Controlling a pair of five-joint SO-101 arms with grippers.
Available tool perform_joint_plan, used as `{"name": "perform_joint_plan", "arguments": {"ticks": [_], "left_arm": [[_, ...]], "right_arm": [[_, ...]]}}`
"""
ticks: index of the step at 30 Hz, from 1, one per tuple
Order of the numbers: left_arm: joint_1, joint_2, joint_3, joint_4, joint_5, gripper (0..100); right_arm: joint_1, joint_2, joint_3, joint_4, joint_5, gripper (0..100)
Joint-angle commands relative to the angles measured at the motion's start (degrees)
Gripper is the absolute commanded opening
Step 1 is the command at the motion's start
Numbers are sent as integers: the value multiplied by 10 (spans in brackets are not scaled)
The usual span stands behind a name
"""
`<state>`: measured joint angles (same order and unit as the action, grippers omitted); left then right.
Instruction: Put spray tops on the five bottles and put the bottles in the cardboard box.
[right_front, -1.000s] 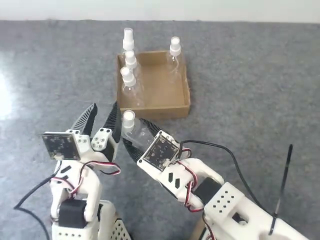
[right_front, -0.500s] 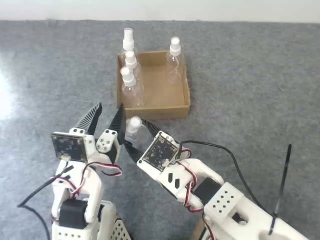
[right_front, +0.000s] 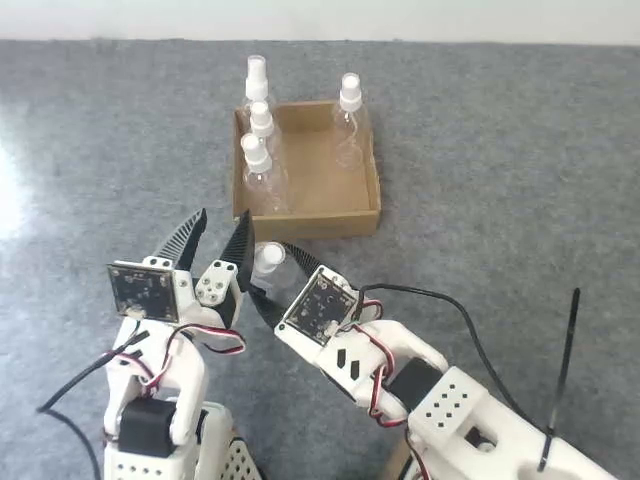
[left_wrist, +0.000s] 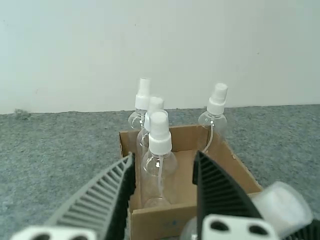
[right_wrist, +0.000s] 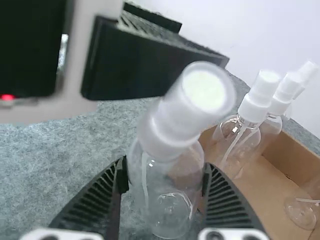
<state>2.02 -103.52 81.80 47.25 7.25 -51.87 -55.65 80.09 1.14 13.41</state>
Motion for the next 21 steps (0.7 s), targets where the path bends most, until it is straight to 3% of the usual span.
{"name": "perform_joint_plan", "arguments": {"ticks": [1,11,21], "left_arm": [[-24,-9,-24,3,-5,177],[-157,-9,-36,20,-5,179],[-175,-9,7,92,-5,178]], "right_arm": [[-2,-24,-13,-10,0,84],[14,-24,-13,-10,1,86],[44,-24,-13,-12,-4,88]]}}
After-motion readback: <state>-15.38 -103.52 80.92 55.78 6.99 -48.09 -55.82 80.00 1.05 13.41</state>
